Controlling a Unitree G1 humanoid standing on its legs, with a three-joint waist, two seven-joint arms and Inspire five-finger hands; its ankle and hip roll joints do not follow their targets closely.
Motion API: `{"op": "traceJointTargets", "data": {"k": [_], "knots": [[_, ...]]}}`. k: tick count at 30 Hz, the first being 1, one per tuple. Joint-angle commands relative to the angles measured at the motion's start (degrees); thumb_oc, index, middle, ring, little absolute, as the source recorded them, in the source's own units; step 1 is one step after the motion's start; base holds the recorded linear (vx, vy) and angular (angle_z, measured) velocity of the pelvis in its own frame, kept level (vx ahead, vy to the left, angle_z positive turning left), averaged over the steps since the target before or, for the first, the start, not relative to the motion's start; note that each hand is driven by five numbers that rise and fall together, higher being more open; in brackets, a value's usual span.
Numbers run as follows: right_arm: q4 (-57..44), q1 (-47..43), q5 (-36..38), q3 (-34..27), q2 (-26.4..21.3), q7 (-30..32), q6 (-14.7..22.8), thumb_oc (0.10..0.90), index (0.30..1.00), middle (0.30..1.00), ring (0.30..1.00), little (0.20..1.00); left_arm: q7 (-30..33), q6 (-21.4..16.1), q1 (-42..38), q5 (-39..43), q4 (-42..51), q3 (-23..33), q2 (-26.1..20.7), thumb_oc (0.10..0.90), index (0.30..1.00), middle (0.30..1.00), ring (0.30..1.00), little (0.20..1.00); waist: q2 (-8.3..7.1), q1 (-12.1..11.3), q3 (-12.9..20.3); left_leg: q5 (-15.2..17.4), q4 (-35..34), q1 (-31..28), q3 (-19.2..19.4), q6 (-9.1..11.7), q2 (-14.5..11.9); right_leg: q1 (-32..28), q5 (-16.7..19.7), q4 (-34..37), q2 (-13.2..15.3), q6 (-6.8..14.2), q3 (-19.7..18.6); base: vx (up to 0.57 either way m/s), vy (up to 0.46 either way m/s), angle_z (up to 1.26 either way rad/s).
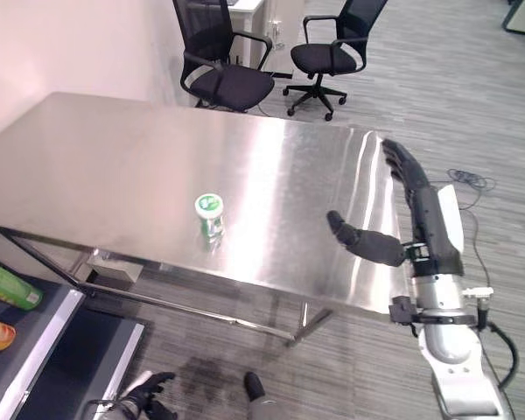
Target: Put the goods on the table back onto the shelves and tidy them up.
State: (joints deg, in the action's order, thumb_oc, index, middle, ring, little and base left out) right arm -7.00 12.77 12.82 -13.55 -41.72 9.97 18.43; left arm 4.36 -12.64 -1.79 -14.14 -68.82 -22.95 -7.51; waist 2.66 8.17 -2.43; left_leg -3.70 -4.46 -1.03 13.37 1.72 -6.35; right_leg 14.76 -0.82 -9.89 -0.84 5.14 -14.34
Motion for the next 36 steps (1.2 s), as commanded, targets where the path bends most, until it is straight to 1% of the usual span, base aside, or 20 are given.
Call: {"op": "traceJointTargets", "data": {"k": [1,2,7,12,15,16,17,20,21,22,23,24,25,26,27,28,30,31,33,36], "knots": [[-6.36,-1.39,5.06,-4.25,0.06,-2.23,5.59,0.8,0.9,0.9,0.9,0.9,1.91,-1.42,-0.1,-0.2,-0.76,1.2,-3.95,0.8,0.9,0.9,0.9,0.9,-5.63,-1.29,5.25,5.9,-0.54,-2.55,-0.25,1.3,3.58,-3.96,5.7,7.28,4.59,6.25,-1.2,0.06,-0.254,0.26],[-6.61,-1.07,6.94,-3.49,0.64,-3.46,5.88,0.8,0.9,0.9,0.9,0.9,1.78,-1.39,0.27,-0.23,-0.4,0.71,-3.56,0.8,0.9,0.9,0.9,0.9,-5.5,-1.75,6.01,5.54,-0.54,-2.84,-0.35,1.68,2.43,-5.17,5.1,7.5,4.2,5.75,-0.03,0.04,-0.163,0.06],[-7.17,-0.78,9.88,-1.28,1.22,-6.34,5.73,0.8,0.9,0.9,0.9,0.9,0.94,-1.17,1.08,0.34,-0.82,0.52,-2.72,0.8,0.9,0.9,0.9,0.9,-4.95,-2.4,7.45,4.78,-0.54,-3.17,-0.78,2.75,0.38,-7.26,3.76,7.96,3.13,4.57,1.94,0.03,-0.137,0.25],[-6.3,-1.87,12.74,2.41,-0.85,-9.3,5.17,0.8,0.9,0.9,0.9,0.9,0.43,-0.88,1.17,0.28,-1.29,-0.14,-2.65,0.8,0.9,0.9,0.9,0.9,-4.93,-3.44,8.2,4.44,-0.54,-3.74,-1.32,3.74,-1.04,-8.73,2.39,7.43,2.56,3.8,3.57,0.02,-0.066,0.22],[-4.66,-1.18,13.25,2.33,-1.54,-9.44,4.62,0.8,0.9,0.9,0.9,0.9,0.22,-0.34,-0.23,-0.27,-1.72,-0.73,-3.31,0.8,0.9,0.9,0.9,0.9,-4.96,-3.23,7.6,4.17,-0.54,-2.94,-0.58,5.14,-2.56,-9.45,1.55,6.84,4.22,3.78,7.58,0.02,-0.021,0.71],[-3.99,-0.91,12.29,1.87,-1.37,-8.73,4.37,0.8,0.9,0.9,0.9,0.9,0.32,-0.16,-0.46,-0.11,-1.97,-0.72,-3.16,0.8,0.9,0.9,0.9,0.9,-4.7,-3.06,7.52,4.16,-0.54,-3.04,-0.13,5.6,-2.85,-10.13,1.36,6.85,4.9,3.78,9.02,0.12,0.067,1.35],[-3.89,-1.65,10.87,2.31,-0.68,-7.34,4.1,0.8,0.9,0.9,0.9,0.9,0.61,-0.07,-0.92,-0.91,-1.72,-1.84,-2.81,0.8,0.9,0.9,0.9,0.9,-3.97,-2.94,7.34,4.57,-0.51,-3.28,-0.23,5.27,-2.1,-10.31,1.25,6.41,5.81,3.97,10.02,0.11,0.081,1.01],[-4.11,-2.28,9.67,2.14,-0.49,-6.33,3.79,0.8,0.9,0.9,0.9,0.9,0.48,-0.07,-1.75,-1.2,-1.07,-2.64,-2.97,0.8,0.9,0.9,0.9,0.9,-3.57,-2.65,6.94,4.66,-0.33,-3.31,-0.43,5.06,-1.59,-9.58,0.66,4.36,6.08,3.97,10.21,0.04,0.047,0.32],[-4.41,-5.36,7.79,2.9,-0.15,-4.46,4.0,0.8,0.9,0.9,0.9,0.9,1.02,-0.04,-3.52,-0.89,-0.36,-3.23,-3.28,0.8,0.9,0.9,0.9,0.9,-3.44,-1.78,5.03,6.84,6.14,-1.51,0.08,5.46,-1.37,-9.07,-0.4,2.26,6.37,3.65,8.31,-0.03,-0.027,0.14],[-5.42,-5.88,6.87,2.66,0.28,-3.55,4.29,0.8,0.9,0.9,0.9,0.9,1.36,-0.01,-4.05,-0.77,0.54,-3.56,-3.31,0.8,0.9,0.9,0.9,0.9,-4.13,-2.04,3.4,5.93,13.51,1.89,-0.27,6.16,-1.77,-9.43,-0.39,2.24,6.96,2.79,7.65,-0.07,-0.092,0.18],[-6.58,-5.79,3.9,2.74,0.78,-1.76,4.23,0.8,0.9,0.9,0.9,0.9,2.92,0.6,-5.46,1.66,2.57,-1.86,-3.85,0.8,0.9,0.9,0.9,0.9,-5.43,-3.07,1.5,3.13,24.96,9.39,-4.77,8.37,-2.53,-9.72,-0.7,2.48,7.08,1.76,7.95,0.23,0.033,0.18],[-8.69,-6.26,-1.84,1.66,1.35,3.2,4.44,0.8,0.9,0.9,0.9,0.9,4.16,-0.44,-7.6,0.99,3.46,-3.47,-3.49,0.8,0.9,0.9,0.9,0.9,-5.85,-4.04,1.68,1.77,13.5,11.19,-8.36,7.35,-6.61,-10.84,-2.16,5.45,8.37,3.29,6.6,0.42,0.141,0.4],[-9.52,-7.34,-3.93,1.68,-0.01,2.76,4.07,0.8,0.9,0.9,0.9,0.9,3.13,-0.88,-7.14,-1.29,3.43,-5.75,-3.19,0.8,0.9,0.9,0.9,0.9,-4.74,-3.82,2.33,2.28,6.46,7.94,-6.9,6.99,-7.46,-10.82,-3.55,4.97,8.55,3.85,6.53,0.53,0.294,0.22],[-11.42,-6.65,-7.28,0.31,0.84,5.49,4.17,0.8,0.9,0.9,0.9,0.9,2.56,-1.4,-7.01,-2.95,3.37,-7.73,-2.98,0.8,0.9,0.9,0.9,0.9,-3.47,-3.5,2.55,0.85,1.83,6.36,-5.35,6.8,-7.63,-10.37,-3.82,5.29,8.85,3.96,5.99,0.33,0.417,0.08],[-13.04,-7.38,-10.38,0.0,2.59,7.05,3.36,0.8,0.9,0.9,0.9,0.9,3.89,-1.21,-8.06,-4.43,2.92,-7.51,-3.16,0.8,0.9,0.9,0.9,0.9,-1.83,-2.01,2.81,0.65,-0.14,5.13,-3.36,6.96,-5.47,-8.81,-3.75,4.88,10.4,4.46,4.78,0.19,0.454,-0.36],[-13.82,-8.54,-12.26,0.39,3.27,8.87,3.0,0.8,0.9,0.9,0.9,0.9,4.31,-1.13,-8.64,-2.29,3.42,-5.97,-3.42,0.8,0.9,0.9,0.9,0.9,-1.41,-1.55,2.83,0.35,-0.49,5.07,-2.32,6.79,-4.32,-6.71,-2.69,4.31,11.1,5.09,3.79,0.11,0.371,-0.5],[-14.33,-9.8,-13.45,1.62,4.33,10.26,2.73,0.8,0.9,0.9,0.9,0.9,4.97,-1.08,-9.35,-0.22,3.79,-4.2,-3.85,0.8,0.9,0.9,0.9,0.9,-1.37,-1.26,2.66,0.62,-0.54,4.81,-0.75,6.53,-3.56,-5.0,-1.8,3.54,11.55,5.49,3.03,0.03,0.129,-0.7],[-15.07,-11.27,-15.46,2.28,4.81,11.36,2.0,0.8,0.9,0.9,0.9,0.9,5.67,-1.0,-9.44,0.67,4.86,-2.74,-4.8,0.8,0.9,0.9,0.9,0.9,-1.67,-1.39,2.22,1.03,-0.54,4.21,1.45,6.27,-3.2,-3.74,-0.39,3.32,12.2,6.01,2.66,0.07,0.112,-1.01],[-16.09,-13.03,-17.39,2.71,5.87,13.16,2.53,0.8,0.9,0.9,0.9,0.9,6.95,-1.04,-9.55,1.0,5.47,-1.62,-5.89,0.8,0.9,0.9,0.9,0.9,-2.12,-1.89,1.19,1.94,-0.54,2.86,5.14,5.66,-2.93,-2.71,2.28,3.7,14.52,6.67,6.1,0.03,0.043,-1.13],[-20.05,-10.75,-18.88,2.12,6.96,12.73,2.52,0.8,0.9,0.9,0.9,0.9,7.64,-0.55,-8.08,2.54,2.69,2.84,-6.27,0.8,0.9,0.9,0.9,0.9,-3.78,-1.85,1.68,1.67,-0.54,1.13,9.46,6.4,-3.56,-1.83,5.76,5.82,15.78,8.19,7.78,0.07,-0.033,-1.06]]}}
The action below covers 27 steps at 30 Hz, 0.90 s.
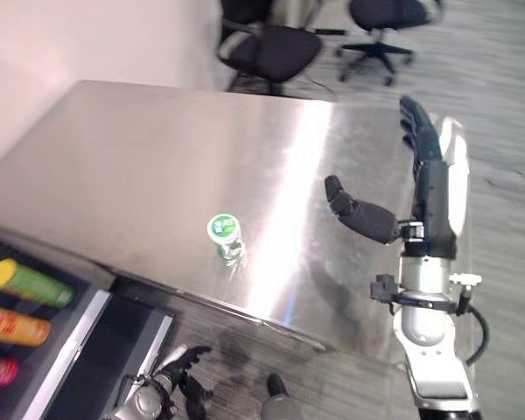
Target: Put the goods on the table back onto the shelves and tidy them up.
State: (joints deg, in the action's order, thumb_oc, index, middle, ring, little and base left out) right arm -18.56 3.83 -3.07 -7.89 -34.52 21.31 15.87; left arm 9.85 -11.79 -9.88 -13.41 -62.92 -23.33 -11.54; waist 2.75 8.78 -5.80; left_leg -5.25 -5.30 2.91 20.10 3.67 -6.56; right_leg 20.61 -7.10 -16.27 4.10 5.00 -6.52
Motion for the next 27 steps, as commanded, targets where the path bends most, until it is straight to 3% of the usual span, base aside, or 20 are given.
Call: {"op": "traceJointTargets", "data": {"k": [1,4,9,13,15,18,19,27], "knots": [[-9.26,-1.36,-2.39,-3.62,-0.28,0.97,5.51,0.8,0.9,0.9,0.9,0.9,2.04,-1.57,0.45,1.63,-3.32,3.44,-2.05,0.8,0.9,0.9,0.9,0.9,-4.2,-2.62,5.34,3.33,0.3,-3.23,3.18,4.63,-3.51,-7.81,12.43,13.09,11.1,8.4,0.38,0.09,-0.046,-0.92],[-10.92,0.26,0.4,-3.64,-1.08,-1.66,6.27,0.8,0.9,0.9,0.9,0.9,0.79,-2.06,2.57,1.04,-3.12,2.84,-0.63,0.8,0.9,0.9,0.9,0.9,-5.05,-2.98,6.41,3.45,0.3,-4.09,3.87,5.26,-4.46,-8.32,13.02,15.02,10.82,8.68,1.29,0.09,-0.087,-0.43],[-11.8,1.58,3.34,-3.56,-2.68,-4.94,7.44,0.8,0.9,0.9,0.9,0.9,0.05,-2.55,3.27,0.21,-2.45,1.9,-0.74,0.8,0.9,0.9,0.9,0.9,-5.13,-3.35,7.13,3.72,0.3,-4.62,3.77,5.57,-5.07,-9.23,12.69,15.69,10.31,8.7,1.87,0.06,-0.038,0.05],[-12.1,2.5,9.69,-2.51,-3.1,-8.99,8.32,0.8,0.9,0.9,0.9,0.9,0.09,-2.23,3.51,1.6,-3.25,3.2,-0.59,0.8,0.9,0.9,0.9,0.9,-5.33,-3.55,7.44,3.83,0.3,-5.08,3.52,5.68,-5.21,-10.24,12.68,15.93,10.15,8.7,2.35,0.03,-0.009,0.12],[-12.36,3.38,18.65,-1.42,-4.01,-13.7,9.57,0.8,0.9,0.9,0.9,0.9,-0.16,-2.27,3.88,1.45,-3.32,2.97,-0.59,0.8,0.9,0.9,0.9,0.9,-5.5,-3.63,7.62,4.09,0.3,-5.39,3.59,5.65,-5.04,-10.73,12.71,15.94,10.35,8.9,2.64,0.02,0.012,0.03],[-13.67,4.24,26.12,0.05,-6.62,-18.55,9.68,0.8,0.9,0.9,0.9,0.9,-0.43,-2.15,3.67,1.85,-3.45,3.18,-0.84,0.8,0.9,0.9,0.9,0.9,-5.76,-3.78,7.75,4.33,0.3,-5.48,3.31,5.59,-4.59,-11.1,13.07,16.05,10.7,9.21,2.7,0.01,0.012,0.01],[-14.61,5.08,29.4,1.69,-9.52,-22.18,8.75,0.8,0.9,0.9,0.9,0.9,-1.02,-2.13,3.7,2.21,-3.66,3.71,-1.04,0.8,0.9,0.9,0.9,0.9,-5.89,-4.03,7.96,4.41,0.3,-5.33,3.01,5.59,-4.27,-11.32,13.44,16.14,11.09,9.52,2.94,0.01,0.026,0.29],[-14.27,5.13,29.9,3.97,-13.44,-24.87,6.58,0.8,0.9,0.9,0.9,0.9,-1.87,-2.17,4.05,2.47,-3.71,3.71,-1.19,0.8,0.9,0.9,0.9,0.9,-6.12,-4.71,8.46,4.74,0.3,-5.48,2.58,5.3,-3.61,-11.98,14.22,16.65,11.89,10.0,3.5,0.0,0.009,0.02]]}}
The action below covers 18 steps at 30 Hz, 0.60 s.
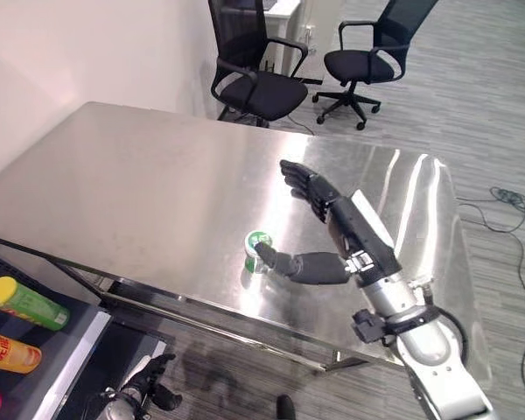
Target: Put the goods on the table back onto the shelves and tidy them up.
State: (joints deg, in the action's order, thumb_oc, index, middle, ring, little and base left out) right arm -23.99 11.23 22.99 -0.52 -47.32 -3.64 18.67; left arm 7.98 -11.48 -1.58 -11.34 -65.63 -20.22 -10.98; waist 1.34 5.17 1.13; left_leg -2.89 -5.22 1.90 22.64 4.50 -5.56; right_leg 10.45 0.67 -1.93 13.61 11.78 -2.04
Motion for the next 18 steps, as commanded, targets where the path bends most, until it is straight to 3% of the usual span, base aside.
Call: {"op": "traceJointTargets", "data": {"k": [1,8,18], "knots": [[-8.56,-2.3,4.05,-3.11,-0.8,-0.17,3.67,0.8,0.9,0.9,0.9,0.9,-0.03,-2.49,-4.19,0.43,-0.94,0.62,-1.8,0.8,0.9,0.9,0.9,0.9,-4.81,-1.2,1.56,2.4,0.22,-4.45,-0.03,4.45,-4.6,-1.93,6.5,2.44,2.46,3.22,-0.94,0.0,0.0,0.0],[-4.43,-2.76,7.16,1.25,-3.47,-3.32,0.99,0.8,0.9,0.9,0.9,0.9,-1.0,-2.33,-3.9,0.6,-0.8,0.16,-2.13,0.8,0.9,0.9,0.9,0.9,-5.93,-2.57,1.62,2.41,0.22,-4.29,-0.75,4.31,-4.4,-2.78,6.91,2.93,2.99,3.22,-0.34,0.0,0.002,0.01],[1.07,-4.48,8.58,5.47,-3.24,-3.71,-0.76,0.8,0.9,0.9,0.9,0.9,-0.47,-1.47,-4.02,0.03,-2.29,0.16,-2.37,0.8,0.9,0.9,0.9,0.9,-7.22,-3.98,1.81,2.6,0.22,-4.07,-1.46,4.18,-4.38,-3.28,7.03,3.16,3.37,3.22,0.52,0.01,0.004,0.06]]}}
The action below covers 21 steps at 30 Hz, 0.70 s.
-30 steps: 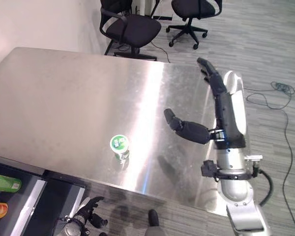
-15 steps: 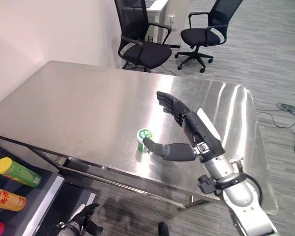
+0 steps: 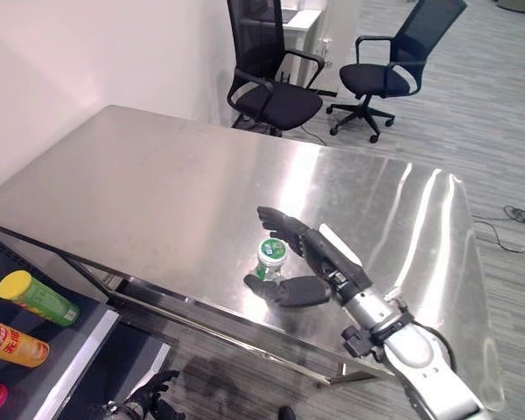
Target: Put the goods on the table back onto the shelves and tidy them up.
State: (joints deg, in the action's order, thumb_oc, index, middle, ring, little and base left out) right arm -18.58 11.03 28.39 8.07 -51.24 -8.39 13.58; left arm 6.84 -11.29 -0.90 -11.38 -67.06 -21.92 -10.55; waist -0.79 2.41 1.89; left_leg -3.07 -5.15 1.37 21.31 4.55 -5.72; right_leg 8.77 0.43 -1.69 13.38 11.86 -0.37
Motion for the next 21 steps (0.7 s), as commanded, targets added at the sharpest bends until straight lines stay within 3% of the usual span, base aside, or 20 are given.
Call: {"op": "traceJointTargets", "data": {"k": [1,9,21], "knots": [[-3.96,-4.32,2.79,-3.24,0.83,1.35,4.36,0.8,0.9,0.9,0.9,0.9,0.73,-1.69,-4.7,0.1,-0.81,1.92,-2.82,0.8,0.9,0.9,0.9,0.9,-5.15,-1.35,1.04,2.77,0.15,-3.47,-0.17,4.1,-4.24,-1.64,7.26,2.9,3.66,3.14,-1.04,0.0,0.0,0.0],[-0.21,-3.17,-1.46,-6.37,6.08,4.21,4.84,0.8,0.9,0.9,0.9,0.9,1.34,-1.68,-4.11,-0.39,-0.66,2.19,-2.94,0.8,0.9,0.9,0.9,0.9,-5.76,-2.12,1.08,3.11,0.15,-3.61,-0.65,3.77,-3.98,-2.27,7.25,3.08,3.92,3.14,-0.62,0.01,-0.003,0.0],[2.01,-3.56,-3.69,-3.85,7.39,4.01,4.28,0.8,0.9,0.9,0.9,0.9,1.42,-1.63,-4.07,-0.54,-0.63,2.05,-2.85,0.8,0.9,0.9,0.9,0.9,-5.74,-2.89,0.85,3.2,0.15,-3.57,-1.19,3.7,-3.98,-2.6,6.96,3.09,4.04,3.14,0.04,0.0,-0.003,0.05]]}}
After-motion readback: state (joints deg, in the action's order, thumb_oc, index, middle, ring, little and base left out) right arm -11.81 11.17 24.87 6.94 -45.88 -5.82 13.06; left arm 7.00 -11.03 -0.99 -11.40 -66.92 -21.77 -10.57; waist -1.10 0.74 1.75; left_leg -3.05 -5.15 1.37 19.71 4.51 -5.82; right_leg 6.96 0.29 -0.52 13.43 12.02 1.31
